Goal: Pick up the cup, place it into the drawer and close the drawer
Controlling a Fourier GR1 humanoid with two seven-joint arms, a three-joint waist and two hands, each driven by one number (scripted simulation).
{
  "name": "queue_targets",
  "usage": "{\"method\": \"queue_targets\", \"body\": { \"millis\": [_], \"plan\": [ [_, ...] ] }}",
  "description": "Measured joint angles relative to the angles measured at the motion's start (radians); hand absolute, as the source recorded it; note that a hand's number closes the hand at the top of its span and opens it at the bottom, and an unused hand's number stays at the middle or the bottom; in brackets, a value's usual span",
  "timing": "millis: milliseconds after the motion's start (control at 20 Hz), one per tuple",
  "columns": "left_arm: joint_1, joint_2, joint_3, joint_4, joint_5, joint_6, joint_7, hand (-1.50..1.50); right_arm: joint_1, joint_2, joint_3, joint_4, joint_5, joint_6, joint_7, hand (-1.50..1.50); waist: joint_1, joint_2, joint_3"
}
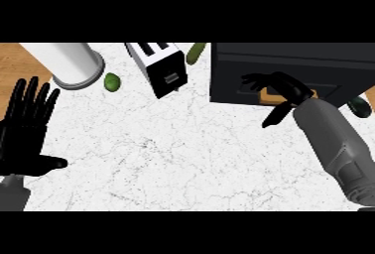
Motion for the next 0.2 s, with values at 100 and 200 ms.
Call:
{"method": "queue_targets", "body": {
  "millis": [100,200],
  "plan": [
    [-0.010,0.004,0.003,-0.003,-0.002,0.002,0.006,-1.50,-0.009,-0.005,-0.004,0.017,0.000,0.012,-0.009,-1.50,0.003,0.000,0.000],
    [-0.011,-0.001,0.002,0.001,-0.009,0.000,-0.001,-1.50,-0.012,-0.008,-0.003,0.031,0.005,0.013,-0.025,-1.50,0.005,-0.001,-0.002]
  ]
}}
